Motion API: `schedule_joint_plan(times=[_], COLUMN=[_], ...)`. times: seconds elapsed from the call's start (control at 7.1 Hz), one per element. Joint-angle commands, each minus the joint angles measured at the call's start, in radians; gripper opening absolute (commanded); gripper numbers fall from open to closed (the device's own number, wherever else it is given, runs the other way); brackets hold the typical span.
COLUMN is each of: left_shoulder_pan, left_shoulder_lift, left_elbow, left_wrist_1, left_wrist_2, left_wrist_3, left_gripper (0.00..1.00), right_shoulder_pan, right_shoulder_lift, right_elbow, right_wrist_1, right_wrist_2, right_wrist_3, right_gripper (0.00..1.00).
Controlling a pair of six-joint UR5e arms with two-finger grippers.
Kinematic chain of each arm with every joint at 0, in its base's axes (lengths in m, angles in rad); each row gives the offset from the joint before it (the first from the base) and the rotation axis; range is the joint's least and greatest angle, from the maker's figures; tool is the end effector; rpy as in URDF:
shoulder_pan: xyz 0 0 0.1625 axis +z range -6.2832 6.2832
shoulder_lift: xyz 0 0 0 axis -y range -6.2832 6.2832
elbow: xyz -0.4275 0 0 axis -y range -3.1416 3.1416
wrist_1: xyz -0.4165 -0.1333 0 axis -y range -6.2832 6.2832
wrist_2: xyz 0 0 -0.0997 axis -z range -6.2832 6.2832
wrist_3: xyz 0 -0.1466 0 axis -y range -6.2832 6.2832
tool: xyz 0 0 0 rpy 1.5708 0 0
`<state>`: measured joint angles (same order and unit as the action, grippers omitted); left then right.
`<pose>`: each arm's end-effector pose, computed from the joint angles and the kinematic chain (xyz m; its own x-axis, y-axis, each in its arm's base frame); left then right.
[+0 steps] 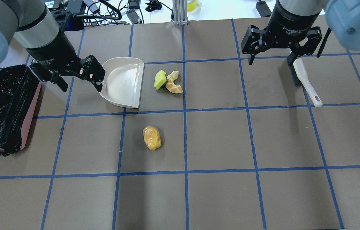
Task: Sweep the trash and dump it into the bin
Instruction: 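Lift the left gripper off the dustpan while the right gripper descends to the brush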
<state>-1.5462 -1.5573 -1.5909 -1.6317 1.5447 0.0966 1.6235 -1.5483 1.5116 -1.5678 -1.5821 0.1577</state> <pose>-0.1248 -0.5035 0.4343 -0.9970 0.0700 0.0324 0.0720 0.9953 0.0646 0.1594 -0.5227 0.4620 -0.9944 0.1051 0.0059 0.1048 0.9939 -0.0351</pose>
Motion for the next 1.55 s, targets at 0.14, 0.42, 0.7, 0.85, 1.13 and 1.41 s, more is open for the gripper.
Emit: schedule_joint_plan(times=[0.14,0.42,0.7,0.85,1.13,1.41], left_shoulder_pan=[0.002,0.005,0.041,0.082,0.141,0.147], left_shoulder_lift=[-0.004,-0.003,-0.035,-0.040,-0.055,-0.069], left_elbow=[-0.006,-0.004,0.024,0.035,0.014,-0.004], left_wrist_1=[-0.002,0.001,0.013,0.027,0.278,0.289], left_wrist_2=[0.000,0.000,-0.002,-0.020,-0.014,-0.006], left_wrist_3=[-0.001,-0.001,-0.039,-0.038,-0.264,-0.662], left_gripper=[1.00,1.00,1.00,1.00,1.00,1.00], right_shoulder_pan=[-0.084,-0.228,-0.313,-0.350,-0.399,-0.405], right_shoulder_lift=[0.063,0.111,0.192,0.259,0.382,0.411], right_elbow=[0.059,0.059,0.068,0.087,0.126,0.165], right_wrist_1=[-0.037,-0.055,-0.167,-0.235,-0.375,-0.391], right_wrist_2=[-0.016,-0.048,-0.071,-0.110,-0.107,-0.096], right_wrist_3=[-0.181,-0.361,-0.529,-0.540,-0.549,-0.584], right_gripper=[1.00,1.00,1.00,1.00,1.00,0.98])
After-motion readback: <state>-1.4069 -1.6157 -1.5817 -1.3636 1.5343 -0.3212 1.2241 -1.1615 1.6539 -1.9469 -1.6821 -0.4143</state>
